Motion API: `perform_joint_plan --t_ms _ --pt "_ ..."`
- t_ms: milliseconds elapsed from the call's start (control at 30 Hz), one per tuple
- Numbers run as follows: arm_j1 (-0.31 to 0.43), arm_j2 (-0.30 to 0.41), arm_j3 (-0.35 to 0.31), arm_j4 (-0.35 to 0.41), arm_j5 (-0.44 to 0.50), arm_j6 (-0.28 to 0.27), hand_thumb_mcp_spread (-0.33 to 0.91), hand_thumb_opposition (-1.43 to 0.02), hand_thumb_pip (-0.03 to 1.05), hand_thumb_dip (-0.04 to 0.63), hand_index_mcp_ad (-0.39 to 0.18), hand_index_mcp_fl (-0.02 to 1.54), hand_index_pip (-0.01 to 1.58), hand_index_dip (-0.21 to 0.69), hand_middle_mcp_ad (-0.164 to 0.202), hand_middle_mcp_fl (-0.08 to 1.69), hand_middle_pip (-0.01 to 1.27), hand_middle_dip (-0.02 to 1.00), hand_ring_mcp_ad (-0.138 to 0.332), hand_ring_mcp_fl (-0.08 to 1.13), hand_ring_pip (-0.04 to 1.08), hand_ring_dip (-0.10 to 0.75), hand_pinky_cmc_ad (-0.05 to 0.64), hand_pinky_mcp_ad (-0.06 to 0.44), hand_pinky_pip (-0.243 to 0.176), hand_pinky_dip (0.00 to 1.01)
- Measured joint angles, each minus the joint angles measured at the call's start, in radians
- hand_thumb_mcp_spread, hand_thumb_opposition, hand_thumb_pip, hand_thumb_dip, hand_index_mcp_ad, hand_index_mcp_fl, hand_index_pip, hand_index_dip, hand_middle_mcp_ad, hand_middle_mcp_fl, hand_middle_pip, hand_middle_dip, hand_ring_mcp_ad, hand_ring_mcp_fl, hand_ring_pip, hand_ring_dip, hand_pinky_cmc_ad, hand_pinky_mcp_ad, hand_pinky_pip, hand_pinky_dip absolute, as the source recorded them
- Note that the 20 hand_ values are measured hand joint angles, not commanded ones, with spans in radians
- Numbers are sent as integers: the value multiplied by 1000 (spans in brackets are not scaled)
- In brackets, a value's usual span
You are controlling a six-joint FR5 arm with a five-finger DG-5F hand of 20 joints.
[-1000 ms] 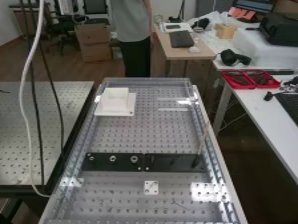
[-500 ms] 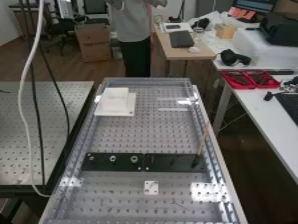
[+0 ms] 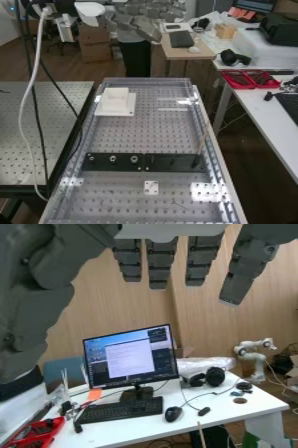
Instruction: Grab the paper clip and place it in the clear container
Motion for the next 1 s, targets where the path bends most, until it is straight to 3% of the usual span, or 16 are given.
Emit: perform_joint_plan --t_ms 467,700,1000 --pt "-85 -103 -86 133 -2 93 234 -723 485 84 -40 33 87 9 35 7 126 173 161 3 101 87 380 314 -105 545" --pt "-136 -178 -89 170 -3 130 237 -737 538 113 -45 30 89 -61 35 9 126 169 161 0 117 87 380 314 -105 545" --pt "-214 -259 -75 191 -42 154 239 -744 562 140 -68 35 150 -68 37 9 126 173 159 3 115 87 379 311 -105 552"
